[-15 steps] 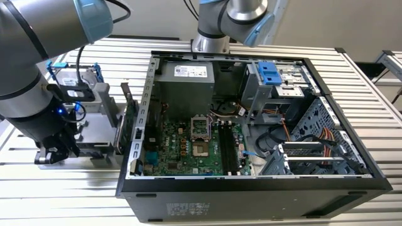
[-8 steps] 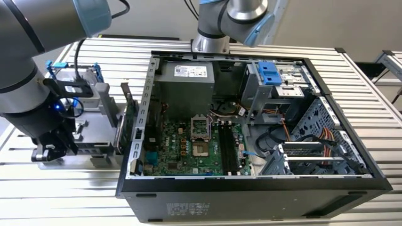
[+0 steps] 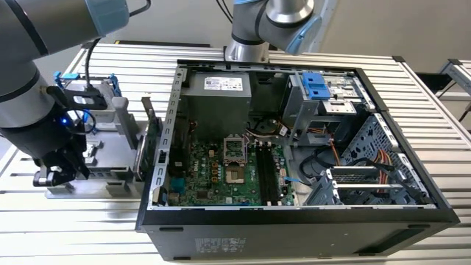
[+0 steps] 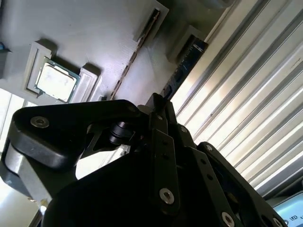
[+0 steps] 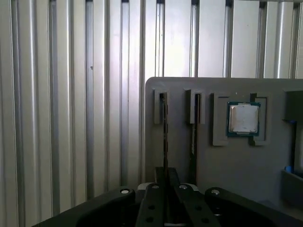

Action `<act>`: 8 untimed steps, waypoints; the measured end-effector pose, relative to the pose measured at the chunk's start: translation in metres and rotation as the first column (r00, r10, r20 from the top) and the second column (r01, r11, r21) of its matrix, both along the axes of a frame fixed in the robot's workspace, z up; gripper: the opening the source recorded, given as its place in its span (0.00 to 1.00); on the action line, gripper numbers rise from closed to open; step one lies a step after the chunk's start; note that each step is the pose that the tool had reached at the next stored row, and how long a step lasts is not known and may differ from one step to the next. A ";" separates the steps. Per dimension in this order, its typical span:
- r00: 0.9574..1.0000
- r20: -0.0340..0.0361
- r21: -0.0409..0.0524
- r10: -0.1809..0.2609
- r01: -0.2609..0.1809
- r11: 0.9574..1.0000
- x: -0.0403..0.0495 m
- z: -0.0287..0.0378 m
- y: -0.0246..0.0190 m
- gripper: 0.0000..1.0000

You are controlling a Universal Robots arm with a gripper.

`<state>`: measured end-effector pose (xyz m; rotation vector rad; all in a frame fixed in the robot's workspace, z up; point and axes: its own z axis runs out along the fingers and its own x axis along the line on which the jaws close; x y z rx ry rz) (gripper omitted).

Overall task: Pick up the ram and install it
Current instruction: 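Pick up the ram and move it above insertion slot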

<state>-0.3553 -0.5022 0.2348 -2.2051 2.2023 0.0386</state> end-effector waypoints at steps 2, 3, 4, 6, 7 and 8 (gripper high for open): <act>1.000 0.000 0.000 0.000 0.000 1.000 0.0000 0.0026 0.0000 0.00; 1.000 0.000 0.000 0.000 0.000 1.000 0.0000 0.0041 0.0000 0.00; 1.000 0.000 0.000 0.000 0.000 1.000 0.0000 0.0055 0.0000 0.00; 1.000 0.000 0.000 0.000 0.000 1.000 0.0001 0.0064 0.0000 0.00; 1.000 0.000 0.000 0.000 0.000 1.000 0.0001 0.0070 0.0000 0.00; 1.000 0.000 0.000 0.000 0.000 1.000 0.0001 0.0078 0.0000 0.00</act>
